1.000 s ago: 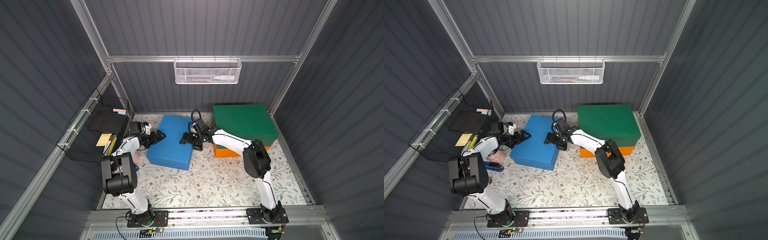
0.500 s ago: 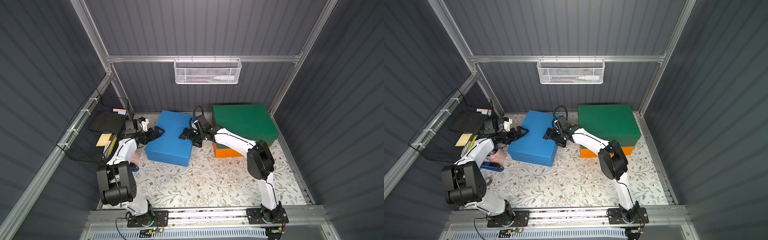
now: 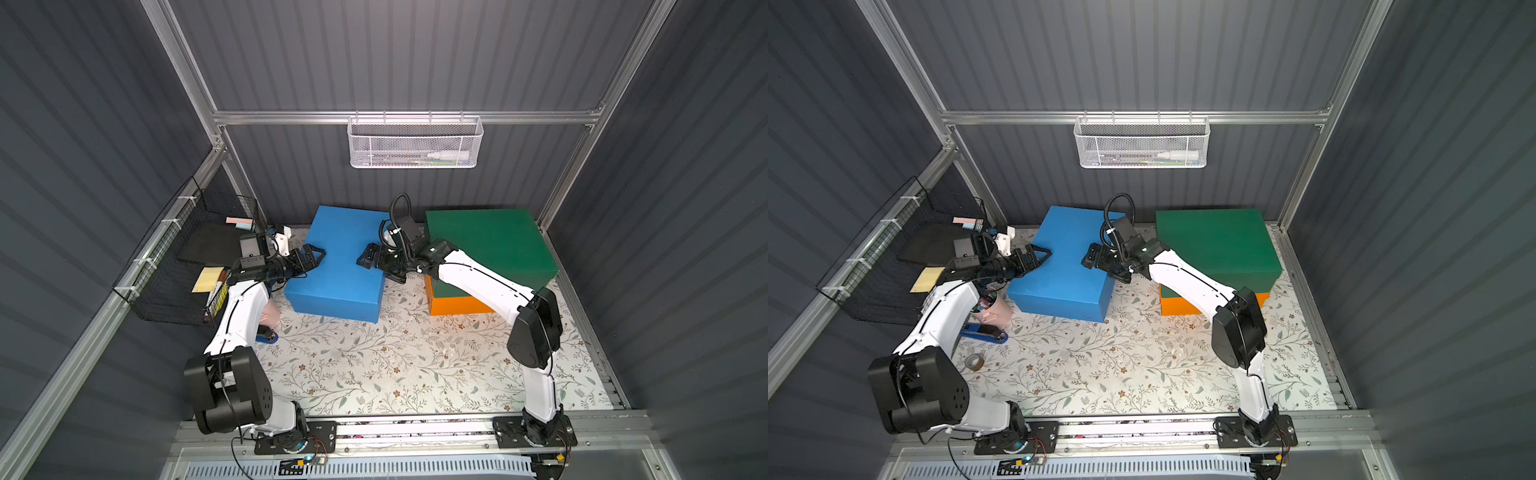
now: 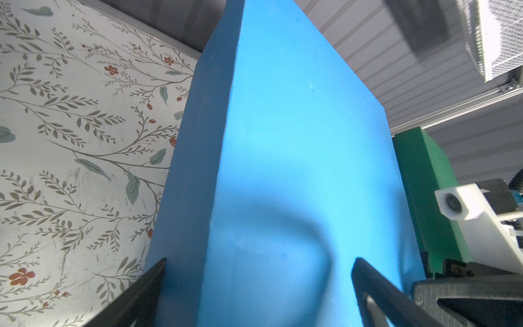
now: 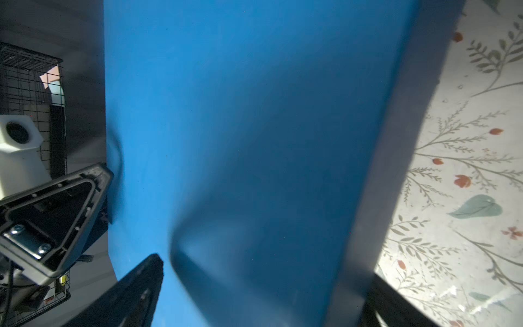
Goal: Stack the shoeboxes
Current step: Place the shoebox at the shoebox.
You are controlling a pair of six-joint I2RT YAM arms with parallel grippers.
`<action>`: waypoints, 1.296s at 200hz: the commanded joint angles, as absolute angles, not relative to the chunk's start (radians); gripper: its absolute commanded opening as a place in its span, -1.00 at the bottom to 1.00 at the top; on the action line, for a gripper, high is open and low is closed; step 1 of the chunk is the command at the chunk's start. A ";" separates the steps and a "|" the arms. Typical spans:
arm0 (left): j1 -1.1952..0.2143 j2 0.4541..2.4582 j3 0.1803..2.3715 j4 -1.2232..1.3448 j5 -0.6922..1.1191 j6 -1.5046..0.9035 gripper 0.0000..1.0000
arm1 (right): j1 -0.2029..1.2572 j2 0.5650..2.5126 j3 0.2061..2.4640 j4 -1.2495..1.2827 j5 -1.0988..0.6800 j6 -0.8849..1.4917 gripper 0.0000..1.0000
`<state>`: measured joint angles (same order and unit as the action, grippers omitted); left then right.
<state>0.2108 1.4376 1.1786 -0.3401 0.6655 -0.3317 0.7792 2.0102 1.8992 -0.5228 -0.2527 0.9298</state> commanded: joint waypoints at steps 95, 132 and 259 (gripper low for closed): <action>0.126 1.304 1.338 -0.409 0.848 -0.416 0.99 | 0.906 1.869 2.055 -0.583 -0.194 0.886 0.98; 0.094 1.298 1.402 -0.402 0.858 -0.441 0.99 | 0.924 1.824 2.066 -0.623 -0.145 0.886 0.98; -0.146 1.451 1.628 -0.228 0.807 -0.557 0.99 | 0.957 1.586 1.951 -0.684 0.057 0.945 0.98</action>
